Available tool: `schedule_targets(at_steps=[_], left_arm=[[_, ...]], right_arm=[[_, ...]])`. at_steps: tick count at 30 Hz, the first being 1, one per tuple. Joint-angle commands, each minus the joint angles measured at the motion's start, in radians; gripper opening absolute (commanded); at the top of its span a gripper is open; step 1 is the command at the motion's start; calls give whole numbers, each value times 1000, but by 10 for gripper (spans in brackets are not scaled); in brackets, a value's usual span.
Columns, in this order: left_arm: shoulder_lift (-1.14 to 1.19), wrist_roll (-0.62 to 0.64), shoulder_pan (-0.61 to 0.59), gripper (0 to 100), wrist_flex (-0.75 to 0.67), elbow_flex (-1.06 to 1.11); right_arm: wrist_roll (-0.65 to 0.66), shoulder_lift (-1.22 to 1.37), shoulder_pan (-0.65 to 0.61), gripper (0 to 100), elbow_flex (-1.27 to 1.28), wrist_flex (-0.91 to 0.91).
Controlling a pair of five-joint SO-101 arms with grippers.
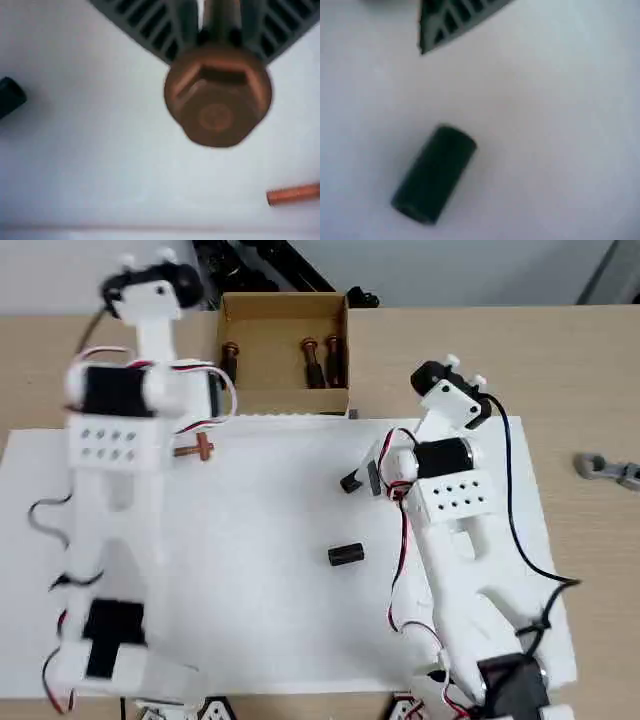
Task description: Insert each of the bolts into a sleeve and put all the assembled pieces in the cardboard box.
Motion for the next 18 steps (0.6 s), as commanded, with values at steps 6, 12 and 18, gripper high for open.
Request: schedule_targets(at_steps=[6, 12, 18], left_arm=[[-230, -23, -104, 5, -6, 64], [-334, -23, -97, 5, -11, 179], [-400, -25, -101, 5, -11, 237]], right_arm=[[-184, 47, -13, 158, -48, -202], [-226, 137, -51, 158, -48, -268], [-244, 171, -107, 158, -57, -318]])
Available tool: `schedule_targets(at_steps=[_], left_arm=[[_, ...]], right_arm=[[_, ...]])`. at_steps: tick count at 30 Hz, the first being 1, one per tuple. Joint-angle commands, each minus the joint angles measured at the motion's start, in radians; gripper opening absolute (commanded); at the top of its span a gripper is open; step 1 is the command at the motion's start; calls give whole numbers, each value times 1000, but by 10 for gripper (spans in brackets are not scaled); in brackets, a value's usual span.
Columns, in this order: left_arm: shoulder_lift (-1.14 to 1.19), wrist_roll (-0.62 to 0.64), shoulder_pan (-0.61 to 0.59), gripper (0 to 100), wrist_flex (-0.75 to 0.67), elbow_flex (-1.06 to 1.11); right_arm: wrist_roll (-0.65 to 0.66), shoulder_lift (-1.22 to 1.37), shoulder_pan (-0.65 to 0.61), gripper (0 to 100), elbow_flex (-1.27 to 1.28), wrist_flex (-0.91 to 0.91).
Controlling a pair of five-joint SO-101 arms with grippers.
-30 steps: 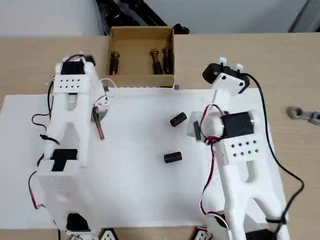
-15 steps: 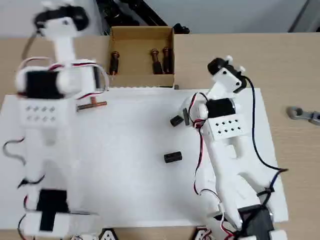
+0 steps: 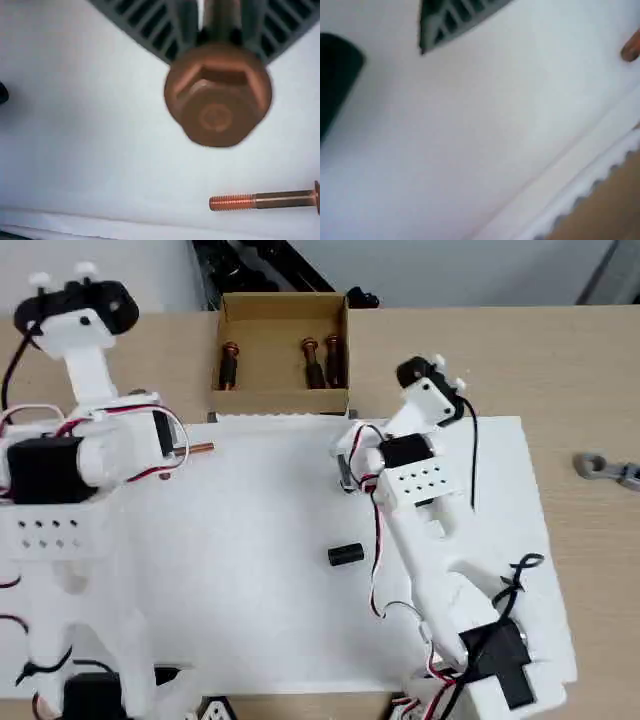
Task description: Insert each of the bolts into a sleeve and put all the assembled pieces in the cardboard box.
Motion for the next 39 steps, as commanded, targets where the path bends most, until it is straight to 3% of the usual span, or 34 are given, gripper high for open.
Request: schedule_targets(at_steps=[1, 39], left_arm=[[-60, -6, -5, 5, -12, 4], [-69, 0, -6, 6, -6, 5]], right_arm=[[-31, -1, -25, 158, -61, -22], [-26, 352, 39, 158, -150, -125]])
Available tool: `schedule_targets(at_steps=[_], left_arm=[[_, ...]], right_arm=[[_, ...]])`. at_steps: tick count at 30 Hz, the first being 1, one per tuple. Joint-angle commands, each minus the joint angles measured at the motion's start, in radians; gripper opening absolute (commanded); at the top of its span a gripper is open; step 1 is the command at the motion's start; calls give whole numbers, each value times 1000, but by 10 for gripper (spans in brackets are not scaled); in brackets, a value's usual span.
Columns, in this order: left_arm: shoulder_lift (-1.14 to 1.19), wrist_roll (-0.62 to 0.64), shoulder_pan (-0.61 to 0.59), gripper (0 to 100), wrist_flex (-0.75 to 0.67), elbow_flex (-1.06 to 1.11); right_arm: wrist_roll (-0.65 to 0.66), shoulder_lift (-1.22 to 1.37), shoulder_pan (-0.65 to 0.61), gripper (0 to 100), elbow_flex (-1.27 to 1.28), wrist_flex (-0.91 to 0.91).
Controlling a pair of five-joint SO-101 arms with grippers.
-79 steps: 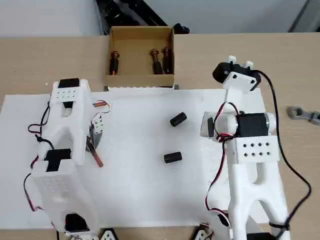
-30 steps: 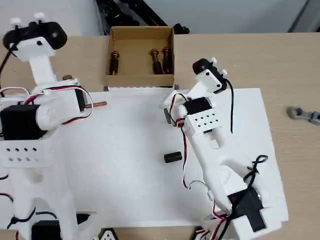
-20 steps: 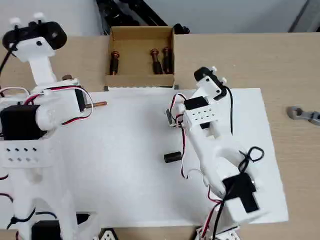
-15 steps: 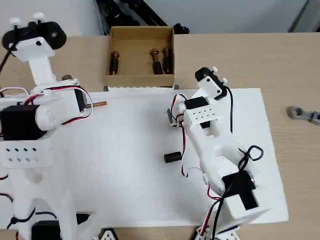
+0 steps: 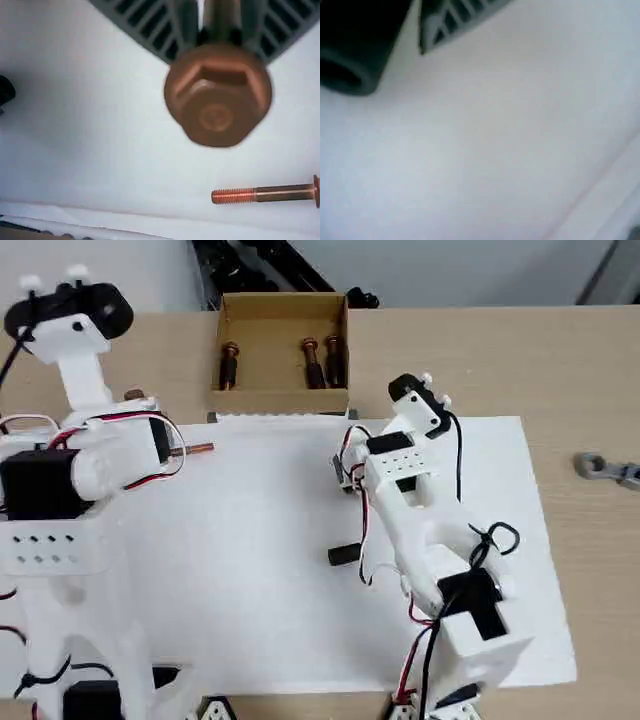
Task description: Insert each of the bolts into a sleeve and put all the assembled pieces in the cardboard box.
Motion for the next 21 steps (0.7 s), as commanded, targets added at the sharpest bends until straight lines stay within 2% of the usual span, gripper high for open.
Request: schedule_targets(at_steps=[1, 6, 10, 21], left_arm=[[-35, -2, -6, 6, -6, -4], [-37, -2, -6, 6, -5, -4], [-38, -2, -6, 6, 14, -2], [-40, -2, -6, 6, -5, 56]], right_arm=[[3, 50, 8, 158, -95, -12], [37, 154, 8, 157, -178, -2], [37, 203, 8, 156, -216, 79], [80, 214, 4, 154, -249, 246]])
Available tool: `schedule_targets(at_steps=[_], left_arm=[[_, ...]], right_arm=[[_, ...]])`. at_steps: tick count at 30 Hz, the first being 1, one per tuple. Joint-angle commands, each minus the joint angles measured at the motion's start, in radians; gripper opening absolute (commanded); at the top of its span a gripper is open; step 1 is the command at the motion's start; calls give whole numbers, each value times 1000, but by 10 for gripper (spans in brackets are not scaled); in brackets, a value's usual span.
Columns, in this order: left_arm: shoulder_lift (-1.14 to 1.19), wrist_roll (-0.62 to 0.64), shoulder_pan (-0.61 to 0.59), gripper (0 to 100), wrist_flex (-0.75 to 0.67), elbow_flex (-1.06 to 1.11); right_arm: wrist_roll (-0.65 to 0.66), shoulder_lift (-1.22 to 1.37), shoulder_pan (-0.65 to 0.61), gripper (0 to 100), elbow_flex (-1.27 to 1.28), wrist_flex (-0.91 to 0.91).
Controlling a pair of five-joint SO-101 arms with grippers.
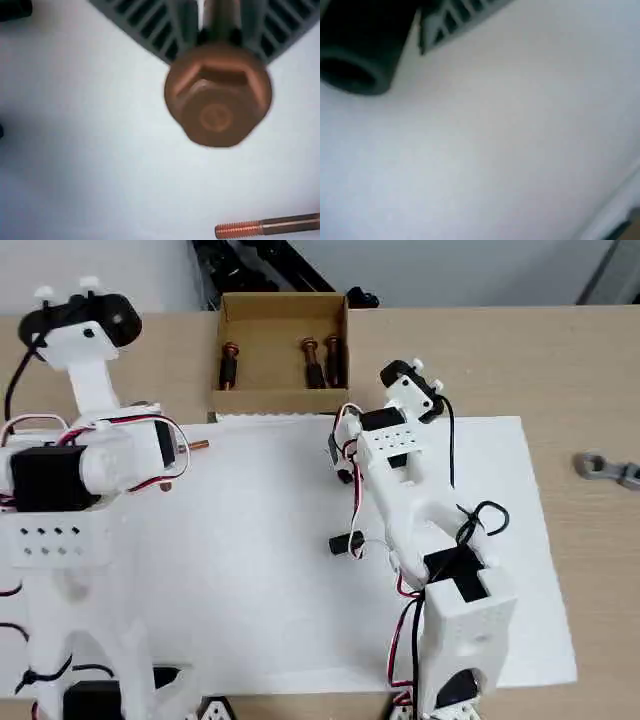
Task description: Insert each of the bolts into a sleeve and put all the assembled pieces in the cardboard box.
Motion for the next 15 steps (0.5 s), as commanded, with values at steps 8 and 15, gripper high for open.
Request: schedule_targets(at_steps=[8, 15], left_arm=[[-38, 21, -6, 6, -28, -5], [-38, 37, -8, 6, -29, -5]], right_arm=[[83, 39, 1, 72, 2, 148], [146, 31, 4, 9, 2, 226]])
